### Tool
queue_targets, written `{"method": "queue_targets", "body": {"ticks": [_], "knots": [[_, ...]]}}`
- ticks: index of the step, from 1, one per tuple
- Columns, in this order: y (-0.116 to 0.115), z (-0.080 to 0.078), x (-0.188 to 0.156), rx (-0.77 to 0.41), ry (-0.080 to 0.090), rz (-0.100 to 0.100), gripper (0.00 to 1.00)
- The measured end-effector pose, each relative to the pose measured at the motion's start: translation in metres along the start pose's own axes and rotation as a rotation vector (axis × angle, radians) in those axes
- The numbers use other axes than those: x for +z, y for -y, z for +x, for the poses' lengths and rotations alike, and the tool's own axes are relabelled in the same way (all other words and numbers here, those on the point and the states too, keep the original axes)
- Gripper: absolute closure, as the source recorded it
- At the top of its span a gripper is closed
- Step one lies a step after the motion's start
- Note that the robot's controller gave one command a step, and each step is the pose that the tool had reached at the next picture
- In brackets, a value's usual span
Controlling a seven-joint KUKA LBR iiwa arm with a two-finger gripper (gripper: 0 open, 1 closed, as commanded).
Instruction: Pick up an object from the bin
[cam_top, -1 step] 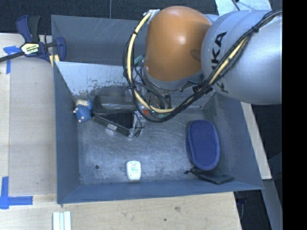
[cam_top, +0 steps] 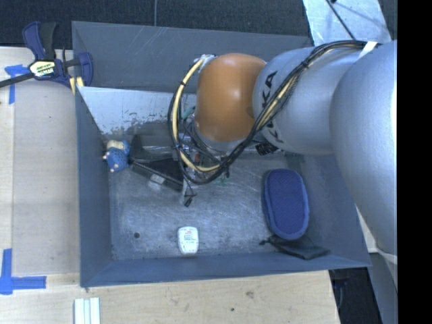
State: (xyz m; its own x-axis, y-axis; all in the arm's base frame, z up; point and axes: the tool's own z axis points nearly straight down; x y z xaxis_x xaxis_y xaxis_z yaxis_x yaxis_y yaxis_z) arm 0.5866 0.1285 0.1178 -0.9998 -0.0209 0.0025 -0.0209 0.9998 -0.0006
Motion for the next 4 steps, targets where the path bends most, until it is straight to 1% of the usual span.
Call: {"method": "queue_targets", "body": {"ticks": [1, 2, 3, 4], "knots": [[-0.015, -0.036, 0.044, 0.034, 0.016, -0.003, 0.00], [-0.030, -0.008, 0.040, 0.042, 0.033, -0.004, 0.00], [-0.031, -0.010, 0.037, 0.045, 0.038, -0.008, 1.00], [-0.051, -0.021, -0.087, 0.045, 0.006, -0.002, 1.00]]}}
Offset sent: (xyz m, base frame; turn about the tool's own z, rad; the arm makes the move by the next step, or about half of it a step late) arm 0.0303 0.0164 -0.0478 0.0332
